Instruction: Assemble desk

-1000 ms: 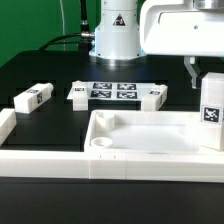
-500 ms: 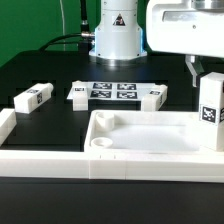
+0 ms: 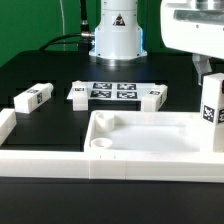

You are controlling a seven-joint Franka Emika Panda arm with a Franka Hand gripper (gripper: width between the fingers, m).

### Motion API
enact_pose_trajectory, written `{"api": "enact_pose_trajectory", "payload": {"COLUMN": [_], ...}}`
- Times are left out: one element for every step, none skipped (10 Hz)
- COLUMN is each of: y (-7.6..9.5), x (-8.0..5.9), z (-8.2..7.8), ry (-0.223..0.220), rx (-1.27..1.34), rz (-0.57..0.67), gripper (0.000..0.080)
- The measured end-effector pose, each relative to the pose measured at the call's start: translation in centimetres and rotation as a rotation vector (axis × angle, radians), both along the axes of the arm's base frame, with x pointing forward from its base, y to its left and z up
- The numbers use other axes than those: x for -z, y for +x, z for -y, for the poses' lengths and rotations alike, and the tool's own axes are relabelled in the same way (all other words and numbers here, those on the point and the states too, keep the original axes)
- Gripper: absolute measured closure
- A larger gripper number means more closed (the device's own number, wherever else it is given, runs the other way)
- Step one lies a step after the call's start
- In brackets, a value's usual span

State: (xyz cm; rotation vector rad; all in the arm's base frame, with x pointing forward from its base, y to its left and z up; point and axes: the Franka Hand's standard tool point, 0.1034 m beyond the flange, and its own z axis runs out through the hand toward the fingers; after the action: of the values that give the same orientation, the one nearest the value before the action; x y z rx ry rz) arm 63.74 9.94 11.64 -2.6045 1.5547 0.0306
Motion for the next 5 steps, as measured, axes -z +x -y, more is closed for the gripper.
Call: {"api": "enact_pose_trajectory", "payload": {"y": [-0.02,-0.07,-0.08,-0.07,-0.07], "x": [0.0,-0.03,-0.02,-0.02,-0.02], "z": [-0.07,-0.2,-0.29,-0.28,-0.28], "ry": [-0.001,-0.005,-0.008,-0.011,-0.014], "rx": [-0.043,-0.117,-0.233,-0.318,-0.408], "rz": [0.003,0.008,0.02,0.029,0.038], "gripper": [0.0499,0.033,0.0187,0.0187,0.016]}}
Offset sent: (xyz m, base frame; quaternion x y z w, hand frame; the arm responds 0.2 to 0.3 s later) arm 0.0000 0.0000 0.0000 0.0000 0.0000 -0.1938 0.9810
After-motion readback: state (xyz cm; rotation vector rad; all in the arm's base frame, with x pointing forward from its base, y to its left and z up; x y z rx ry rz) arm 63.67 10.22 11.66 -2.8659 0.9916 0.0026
